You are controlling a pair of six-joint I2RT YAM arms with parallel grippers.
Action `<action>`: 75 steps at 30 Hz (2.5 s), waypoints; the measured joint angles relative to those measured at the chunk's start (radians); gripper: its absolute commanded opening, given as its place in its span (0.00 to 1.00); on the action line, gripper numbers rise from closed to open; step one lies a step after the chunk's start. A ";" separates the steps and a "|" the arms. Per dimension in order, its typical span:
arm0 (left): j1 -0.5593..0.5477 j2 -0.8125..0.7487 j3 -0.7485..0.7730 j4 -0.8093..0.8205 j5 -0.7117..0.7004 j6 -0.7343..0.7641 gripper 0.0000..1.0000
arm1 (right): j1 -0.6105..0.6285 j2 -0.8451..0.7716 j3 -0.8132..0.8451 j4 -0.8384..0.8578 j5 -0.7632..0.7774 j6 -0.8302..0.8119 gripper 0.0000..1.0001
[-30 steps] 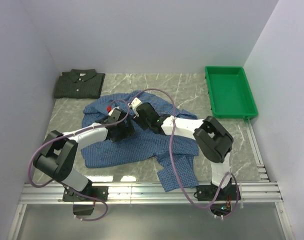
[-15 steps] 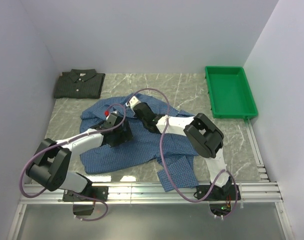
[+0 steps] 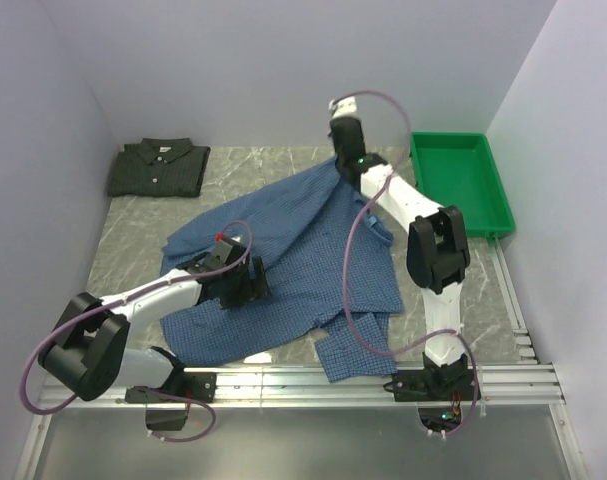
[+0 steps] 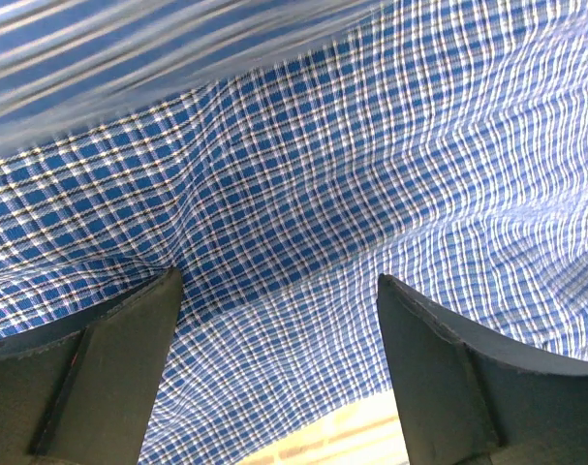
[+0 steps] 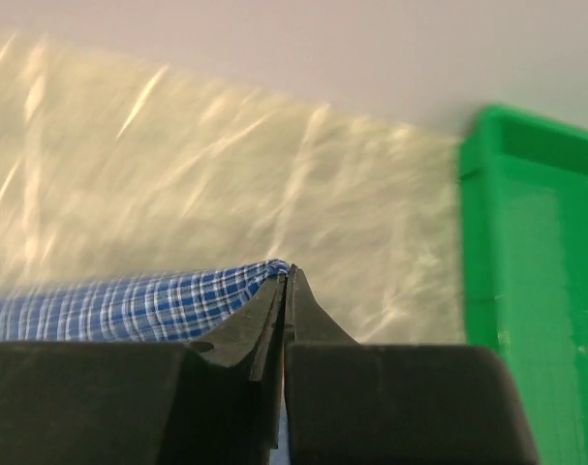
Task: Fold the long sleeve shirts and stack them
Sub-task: Flatten the shirt out
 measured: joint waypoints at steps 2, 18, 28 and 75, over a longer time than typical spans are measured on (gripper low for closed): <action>-0.011 -0.011 -0.008 -0.005 0.025 0.009 0.91 | -0.041 0.041 0.113 -0.051 0.019 0.053 0.12; -0.034 -0.085 0.121 -0.167 -0.039 0.016 0.99 | -0.070 -0.243 -0.196 -0.293 -0.161 0.365 0.57; 0.185 -0.058 0.178 -0.165 -0.174 0.017 0.99 | -0.069 -0.495 -0.705 -0.167 -0.488 0.617 0.47; 0.300 0.274 0.357 -0.100 -0.135 0.136 0.92 | -0.079 -0.959 -1.083 -0.211 -0.528 0.770 0.56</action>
